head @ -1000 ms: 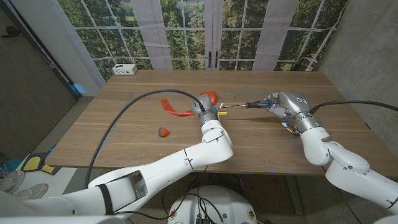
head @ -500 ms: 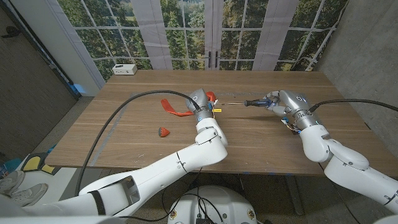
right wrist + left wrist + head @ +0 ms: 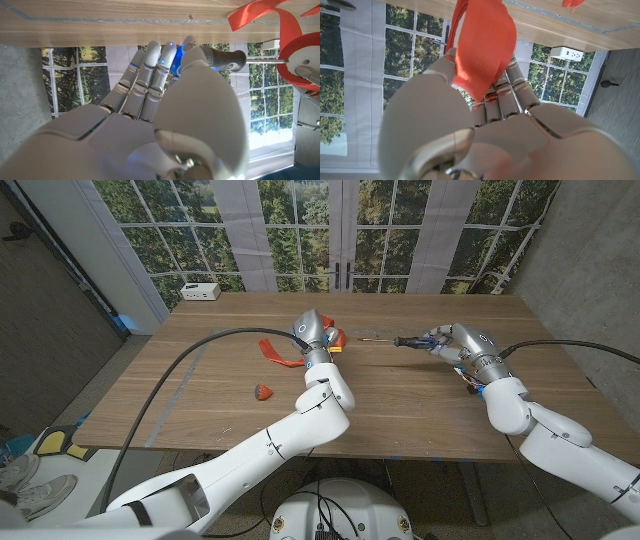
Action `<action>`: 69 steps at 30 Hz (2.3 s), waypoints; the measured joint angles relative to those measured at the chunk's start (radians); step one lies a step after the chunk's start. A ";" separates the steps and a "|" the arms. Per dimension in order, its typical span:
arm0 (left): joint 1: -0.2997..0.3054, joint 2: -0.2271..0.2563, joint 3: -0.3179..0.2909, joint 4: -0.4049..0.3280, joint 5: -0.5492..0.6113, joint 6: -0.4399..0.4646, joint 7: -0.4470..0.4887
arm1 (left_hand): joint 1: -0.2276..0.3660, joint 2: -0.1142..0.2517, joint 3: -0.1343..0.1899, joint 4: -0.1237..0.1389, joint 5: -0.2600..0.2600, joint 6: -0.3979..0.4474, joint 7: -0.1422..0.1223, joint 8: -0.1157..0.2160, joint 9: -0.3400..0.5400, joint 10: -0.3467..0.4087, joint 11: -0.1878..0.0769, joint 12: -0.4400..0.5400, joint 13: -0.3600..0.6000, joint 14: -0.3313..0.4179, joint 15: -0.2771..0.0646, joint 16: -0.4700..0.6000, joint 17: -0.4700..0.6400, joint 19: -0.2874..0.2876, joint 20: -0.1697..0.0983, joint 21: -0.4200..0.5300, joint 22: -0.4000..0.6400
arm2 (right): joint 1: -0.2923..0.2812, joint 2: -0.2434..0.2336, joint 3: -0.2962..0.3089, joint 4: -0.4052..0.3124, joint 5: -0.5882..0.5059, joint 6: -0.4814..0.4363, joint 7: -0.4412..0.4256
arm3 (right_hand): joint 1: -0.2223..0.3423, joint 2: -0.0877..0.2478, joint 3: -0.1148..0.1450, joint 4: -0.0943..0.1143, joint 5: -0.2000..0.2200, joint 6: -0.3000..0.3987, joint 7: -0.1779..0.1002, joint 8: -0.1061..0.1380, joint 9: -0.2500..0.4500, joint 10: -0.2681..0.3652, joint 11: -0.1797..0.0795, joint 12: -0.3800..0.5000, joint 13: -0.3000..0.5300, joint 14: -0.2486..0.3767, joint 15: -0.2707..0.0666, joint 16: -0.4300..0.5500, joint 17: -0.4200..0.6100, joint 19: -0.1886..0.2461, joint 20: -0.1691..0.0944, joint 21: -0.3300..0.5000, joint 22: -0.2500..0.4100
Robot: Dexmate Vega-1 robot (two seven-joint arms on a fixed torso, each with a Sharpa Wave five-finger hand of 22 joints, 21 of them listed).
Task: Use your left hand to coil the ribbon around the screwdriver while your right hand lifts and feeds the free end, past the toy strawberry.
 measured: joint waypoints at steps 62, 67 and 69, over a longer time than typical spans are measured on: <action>-0.115 0.068 -0.140 -0.154 0.017 -0.243 -0.311 | 0.005 -0.005 0.005 -0.004 0.004 0.014 0.014 -0.010 0.007 0.000 0.000 0.028 0.000 0.016 -0.002 -0.028 0.031 -0.031 -0.005 0.107 -0.003 | 0.231 0.102 -0.147 0.136 0.111 0.269 0.101 | 0.010 0.011 -0.018 -0.004 -0.012 0.000 0.000 -0.023 0.000 0.000 0.000 -0.018 0.012 -0.004 0.004 0.019 -0.009 -0.016 0.006 0.051 -0.009; -0.117 0.076 -0.150 -0.175 0.012 -0.252 -0.325 | 0.005 -0.005 0.005 -0.005 0.004 0.015 0.015 -0.014 0.008 0.000 0.000 0.028 0.000 0.016 -0.002 -0.031 0.043 -0.032 -0.004 0.118 -0.003 | 0.258 0.117 -0.169 0.153 0.089 0.257 0.108 | 0.017 0.017 -0.020 -0.006 -0.014 0.000 0.000 -0.026 0.000 0.000 0.000 -0.018 0.010 -0.004 0.004 0.026 -0.014 -0.016 0.005 0.055 -0.014; -0.116 0.080 -0.155 -0.186 0.002 -0.256 -0.342 | 0.005 -0.005 0.005 -0.005 0.004 0.015 0.015 -0.014 0.008 0.000 0.000 0.028 0.000 0.016 -0.002 -0.031 0.043 -0.036 0.000 0.122 -0.003 | 0.282 0.129 -0.189 0.171 0.083 0.253 0.111 | 0.017 0.017 -0.021 -0.007 -0.013 0.000 0.000 -0.026 0.000 0.000 0.000 -0.018 0.011 -0.004 0.004 0.026 -0.014 -0.019 0.003 0.059 -0.014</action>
